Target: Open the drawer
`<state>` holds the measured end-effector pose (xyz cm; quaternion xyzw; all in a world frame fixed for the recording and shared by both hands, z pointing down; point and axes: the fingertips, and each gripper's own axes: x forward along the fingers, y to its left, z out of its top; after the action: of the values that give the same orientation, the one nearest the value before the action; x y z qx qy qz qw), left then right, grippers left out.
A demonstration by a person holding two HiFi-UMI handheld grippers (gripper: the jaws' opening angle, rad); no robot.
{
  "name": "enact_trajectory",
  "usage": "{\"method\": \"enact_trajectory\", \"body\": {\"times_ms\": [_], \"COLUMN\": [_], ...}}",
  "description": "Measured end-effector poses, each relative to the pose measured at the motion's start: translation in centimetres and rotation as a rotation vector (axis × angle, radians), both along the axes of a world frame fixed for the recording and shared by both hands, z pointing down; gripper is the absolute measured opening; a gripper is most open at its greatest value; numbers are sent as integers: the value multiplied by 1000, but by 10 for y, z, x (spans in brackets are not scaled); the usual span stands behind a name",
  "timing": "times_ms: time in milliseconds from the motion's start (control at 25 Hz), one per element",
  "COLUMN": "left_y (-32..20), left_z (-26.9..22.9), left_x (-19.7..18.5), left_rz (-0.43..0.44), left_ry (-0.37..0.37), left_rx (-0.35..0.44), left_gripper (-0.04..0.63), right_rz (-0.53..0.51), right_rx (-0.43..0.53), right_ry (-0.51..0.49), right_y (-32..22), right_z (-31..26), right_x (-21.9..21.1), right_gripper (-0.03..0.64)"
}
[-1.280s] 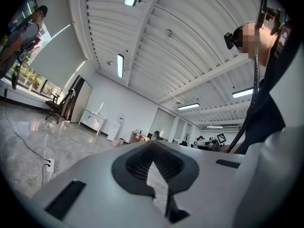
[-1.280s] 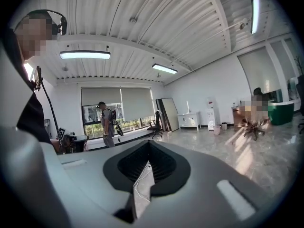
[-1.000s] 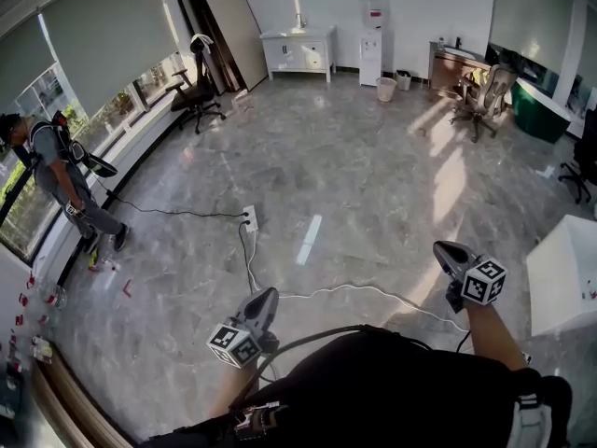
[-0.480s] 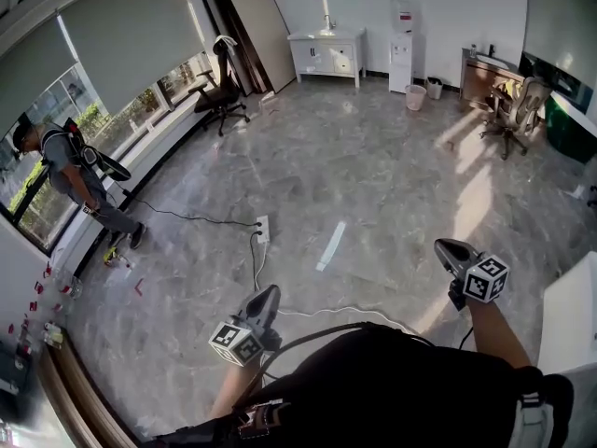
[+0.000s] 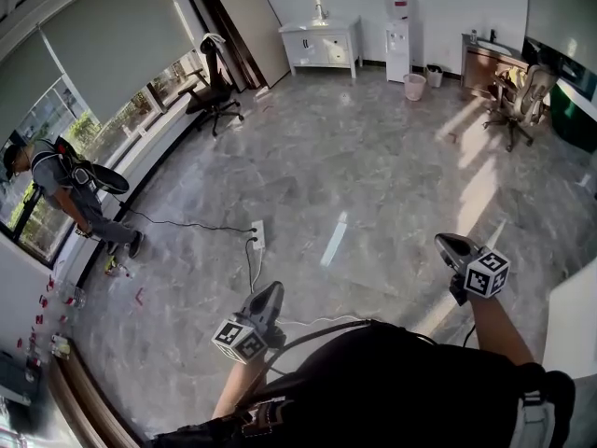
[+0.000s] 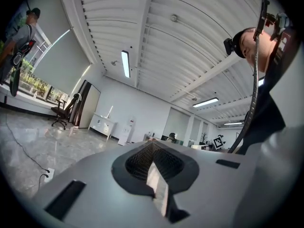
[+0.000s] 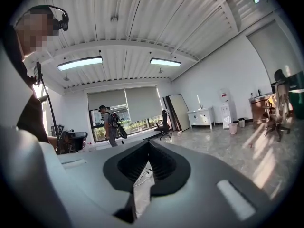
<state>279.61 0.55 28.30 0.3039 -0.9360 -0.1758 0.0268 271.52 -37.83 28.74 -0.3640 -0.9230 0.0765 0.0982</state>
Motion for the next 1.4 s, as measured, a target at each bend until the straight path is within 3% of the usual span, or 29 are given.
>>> {"method": "enact_trajectory", "body": {"times_ms": [240, 600, 800, 1080, 1400], "left_y": [40, 97, 106, 110, 92], "left_z": [15, -13, -5, 3, -11], "left_x": [-83, -220, -260, -313, -417], "left_rz": [56, 194, 198, 137, -36], "left_ry": [-10, -53, -44, -11, -6], "left_rx": [28, -6, 13, 6, -7], "left_gripper": [0, 0, 0, 0, 0], "right_rz": [52, 151, 152, 96, -46], "right_rx": [14, 34, 48, 29, 10], "right_ry": [-11, -43, -16, 3, 0], "right_y": [40, 98, 109, 112, 97], "right_z": [4, -32, -24, -16, -17], "right_x": [-67, -170, -206, -292, -451], "right_gripper": [2, 2, 2, 2, 2]}}
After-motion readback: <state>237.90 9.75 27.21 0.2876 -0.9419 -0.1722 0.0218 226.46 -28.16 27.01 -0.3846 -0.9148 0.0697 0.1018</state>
